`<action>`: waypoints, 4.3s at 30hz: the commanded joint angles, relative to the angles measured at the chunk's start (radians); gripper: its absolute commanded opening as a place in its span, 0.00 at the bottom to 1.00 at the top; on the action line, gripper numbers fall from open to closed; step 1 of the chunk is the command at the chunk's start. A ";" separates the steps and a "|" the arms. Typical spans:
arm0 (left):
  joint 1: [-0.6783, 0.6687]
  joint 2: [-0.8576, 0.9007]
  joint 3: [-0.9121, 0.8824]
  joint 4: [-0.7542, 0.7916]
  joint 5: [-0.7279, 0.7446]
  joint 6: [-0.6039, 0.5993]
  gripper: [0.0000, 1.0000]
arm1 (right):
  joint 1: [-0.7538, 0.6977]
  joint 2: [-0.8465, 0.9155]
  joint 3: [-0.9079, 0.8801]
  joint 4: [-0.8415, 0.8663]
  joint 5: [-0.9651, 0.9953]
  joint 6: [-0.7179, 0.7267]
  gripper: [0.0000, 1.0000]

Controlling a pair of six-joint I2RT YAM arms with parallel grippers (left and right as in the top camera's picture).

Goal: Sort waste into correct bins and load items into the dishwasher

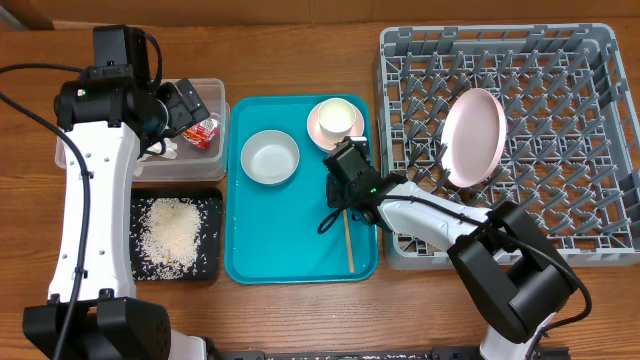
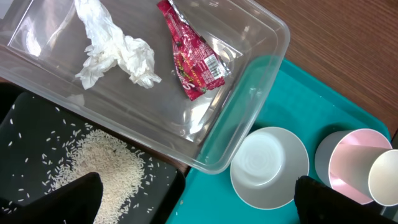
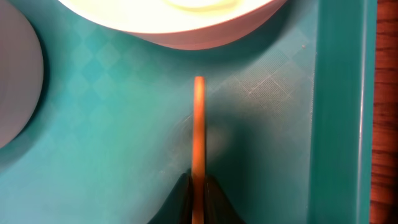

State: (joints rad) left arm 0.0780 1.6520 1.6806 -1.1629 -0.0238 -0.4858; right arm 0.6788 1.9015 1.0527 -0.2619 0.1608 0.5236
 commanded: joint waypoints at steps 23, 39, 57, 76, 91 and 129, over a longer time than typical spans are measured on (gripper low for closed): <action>-0.006 -0.005 0.008 0.000 -0.010 0.022 1.00 | 0.001 -0.099 -0.004 -0.062 -0.036 0.005 0.04; -0.006 -0.005 0.008 0.000 -0.010 0.022 1.00 | -0.007 -0.328 -0.003 -0.107 -0.092 -0.156 0.04; -0.006 -0.005 0.008 0.000 -0.010 0.022 1.00 | -0.272 -0.435 0.003 -0.064 -0.084 -0.355 0.04; -0.006 -0.005 0.008 0.000 -0.010 0.022 1.00 | -0.332 -0.303 0.001 -0.022 -0.084 -0.353 0.04; -0.006 -0.005 0.008 0.000 -0.009 0.022 1.00 | -0.332 -0.300 0.001 -0.026 -0.084 -0.353 0.06; -0.006 -0.005 0.008 0.000 -0.010 0.022 1.00 | -0.069 -0.307 0.211 0.069 -0.321 -0.124 0.17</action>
State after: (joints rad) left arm 0.0780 1.6520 1.6806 -1.1629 -0.0235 -0.4858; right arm 0.5297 1.5967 1.2224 -0.1947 -0.2188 0.3706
